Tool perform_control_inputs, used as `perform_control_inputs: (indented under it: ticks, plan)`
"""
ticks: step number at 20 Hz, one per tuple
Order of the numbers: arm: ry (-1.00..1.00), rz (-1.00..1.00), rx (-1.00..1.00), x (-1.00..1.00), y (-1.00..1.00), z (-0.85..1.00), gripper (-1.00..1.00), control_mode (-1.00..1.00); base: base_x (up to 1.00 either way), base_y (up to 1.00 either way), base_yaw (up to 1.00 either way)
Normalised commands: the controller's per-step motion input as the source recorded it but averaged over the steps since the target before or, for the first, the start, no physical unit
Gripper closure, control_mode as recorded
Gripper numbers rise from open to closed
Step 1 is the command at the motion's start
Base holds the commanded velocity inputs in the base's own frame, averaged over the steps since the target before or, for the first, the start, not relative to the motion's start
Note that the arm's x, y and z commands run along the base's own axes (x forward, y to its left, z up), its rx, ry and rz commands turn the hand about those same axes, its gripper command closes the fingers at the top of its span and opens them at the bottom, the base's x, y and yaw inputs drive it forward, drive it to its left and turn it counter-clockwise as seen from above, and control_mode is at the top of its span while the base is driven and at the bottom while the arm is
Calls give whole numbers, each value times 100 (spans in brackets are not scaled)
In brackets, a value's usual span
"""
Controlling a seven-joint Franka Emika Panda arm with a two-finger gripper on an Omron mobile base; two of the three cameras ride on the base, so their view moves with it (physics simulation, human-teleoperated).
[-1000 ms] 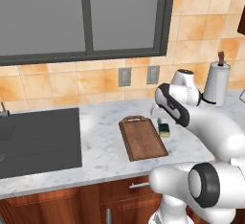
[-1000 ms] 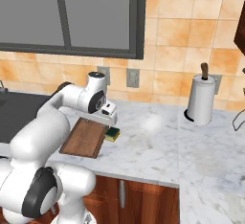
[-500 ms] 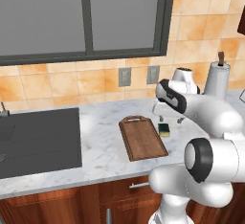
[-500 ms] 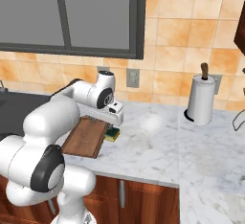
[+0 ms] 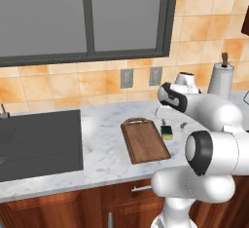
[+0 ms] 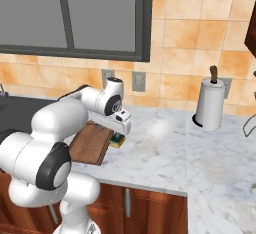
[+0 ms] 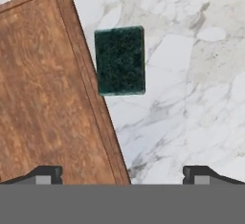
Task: Pick up the sponge from the counter and clean the cutting board by briefly scrubbing or pressing down on the cutting board. Once finished, release the sponge.
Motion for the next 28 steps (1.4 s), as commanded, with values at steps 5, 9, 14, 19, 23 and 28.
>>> perform_control_inputs:
  ticks: [5, 9, 14, 19, 23, 28]
  plan:
    - [1, -4, 0, 15, 0, -19, -100, -100, 0, 0, 0]
    - [0, -2, 0, 24, 0, -14, -100, -100, 0, 0, 0]
    - [0, 0, 0, 29, 0, -15, -100, -100, 0, 0, 0]
    - [0, 0, 0, 24, -6, -16, -100, -100, 0, 0, 0]
    - [0, 0, 0, 20, -8, -22, -100, -100, 0, 0, 0]
    - [0, 0, 0, 14, -8, -23, -100, -100, 0, 0, 0]
